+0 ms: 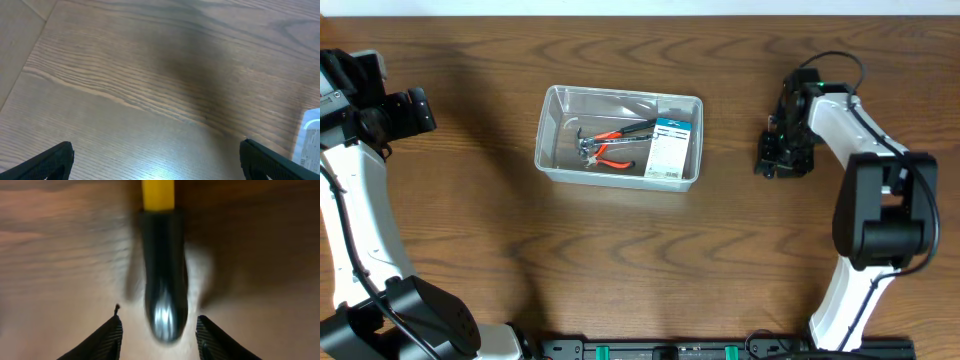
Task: Pack container
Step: 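Lower the right gripper over the yellow-handled screwdriver and grasp it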
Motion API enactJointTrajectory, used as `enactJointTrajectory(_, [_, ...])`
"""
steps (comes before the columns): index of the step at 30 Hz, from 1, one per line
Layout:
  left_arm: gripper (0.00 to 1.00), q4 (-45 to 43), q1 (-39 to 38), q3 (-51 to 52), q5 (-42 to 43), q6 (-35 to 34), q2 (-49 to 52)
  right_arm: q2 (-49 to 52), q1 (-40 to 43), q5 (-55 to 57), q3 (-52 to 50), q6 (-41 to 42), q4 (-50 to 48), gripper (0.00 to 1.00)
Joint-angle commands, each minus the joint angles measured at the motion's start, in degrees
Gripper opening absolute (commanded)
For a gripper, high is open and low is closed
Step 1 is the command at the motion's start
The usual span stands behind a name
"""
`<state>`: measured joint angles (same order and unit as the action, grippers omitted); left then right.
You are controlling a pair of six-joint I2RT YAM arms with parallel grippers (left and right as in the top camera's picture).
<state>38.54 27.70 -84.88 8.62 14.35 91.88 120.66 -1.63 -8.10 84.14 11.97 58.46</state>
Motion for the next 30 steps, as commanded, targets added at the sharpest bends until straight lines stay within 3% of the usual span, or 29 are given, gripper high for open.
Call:
enactJointTrajectory(1, [0.98, 0.0, 0.2, -0.4, -0.1, -0.3, 0.4, 1.3, -0.6, 0.6, 0.0, 0.7, -0.7, 0.48])
enactJointTrajectory(11, [0.98, 0.0, 0.2, -0.4, -0.1, -0.3, 0.4, 1.4, -0.7, 2.8, 0.0, 0.7, -3.9, 0.49])
enactJointTrajectory(19, [0.98, 0.0, 0.2, -0.4, -0.1, -0.3, 0.4, 1.4, -0.8, 5.7, 0.0, 2.2, -4.9, 0.39])
enactJointTrajectory(30, [0.98, 0.0, 0.2, -0.4, -0.1, -0.3, 0.4, 1.4, -3.3, 9.6, 0.0, 2.6, -5.0, 0.35])
